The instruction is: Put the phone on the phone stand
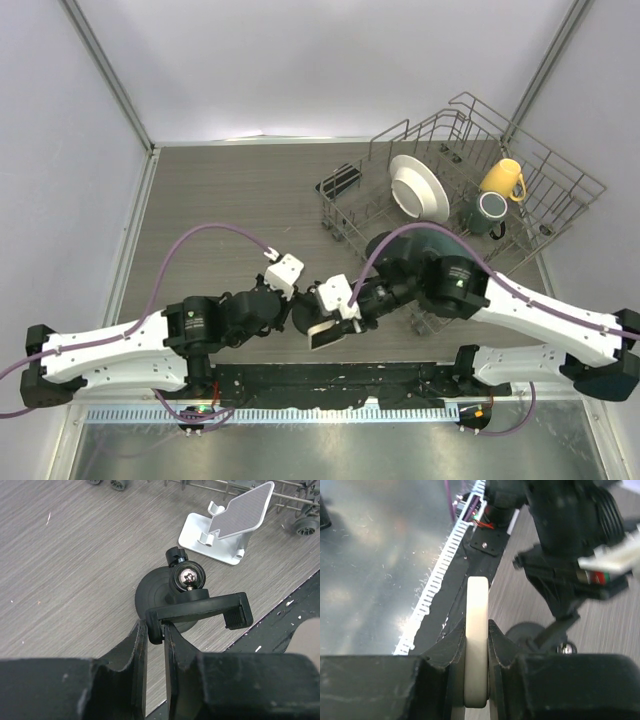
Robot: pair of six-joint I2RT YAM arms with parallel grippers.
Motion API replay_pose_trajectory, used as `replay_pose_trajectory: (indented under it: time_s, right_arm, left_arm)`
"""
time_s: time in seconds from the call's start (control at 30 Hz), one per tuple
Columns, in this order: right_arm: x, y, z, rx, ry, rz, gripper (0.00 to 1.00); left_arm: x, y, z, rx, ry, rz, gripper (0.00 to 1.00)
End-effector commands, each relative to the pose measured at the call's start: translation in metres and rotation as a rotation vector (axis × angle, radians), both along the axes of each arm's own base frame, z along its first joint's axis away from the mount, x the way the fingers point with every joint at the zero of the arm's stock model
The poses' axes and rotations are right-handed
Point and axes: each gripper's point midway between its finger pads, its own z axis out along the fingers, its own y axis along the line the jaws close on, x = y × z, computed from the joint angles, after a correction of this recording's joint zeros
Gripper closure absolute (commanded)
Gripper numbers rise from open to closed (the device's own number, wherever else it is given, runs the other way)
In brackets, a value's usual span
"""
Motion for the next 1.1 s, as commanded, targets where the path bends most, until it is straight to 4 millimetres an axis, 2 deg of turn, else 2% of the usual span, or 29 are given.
replay_pose_trajectory:
  time_s: [0.0,0.13,0.27,0.47,0.57,0.67,0.97,1.07]
  right_arm:
    - [-0.006,0.050,0.033,0.223,-0.141,0.160,1.00]
    - [-0.003,0.073,0.020,0.205,-0.179,0.215,1.00]
    - [0.000,0.082,0.013,0.204,-0.204,0.239,1.00]
    - [0.003,0.084,0.007,0.208,-0.232,0.243,1.00]
    - [0.000,0.086,0.016,0.256,-0.218,0.261,1.00]
    - [-0.002,0.088,0.016,0.260,-0.191,0.280,1.00]
    - [0.008,0.079,0.021,0.276,-0.141,0.279,1.00]
    - [0.010,0.078,0.017,0.248,-0.130,0.276,1.00]
  left_arm:
    - [-0.005,-0.014,0.021,-0.053,-0.036,-0.110,1.00]
    - [-0.010,-0.015,0.023,-0.057,-0.041,-0.165,1.00]
    - [-0.014,-0.014,0.021,-0.050,-0.046,-0.206,1.00]
    - [-0.018,-0.017,0.024,-0.072,-0.050,-0.258,1.00]
    - [-0.019,-0.016,0.020,-0.047,-0.044,-0.272,1.00]
    - [-0.021,-0.018,0.021,-0.050,-0.045,-0.291,1.00]
    - [-0.027,-0.020,0.023,-0.060,-0.051,-0.339,1.00]
    - [-0.027,-0.020,0.024,-0.059,-0.050,-0.341,1.00]
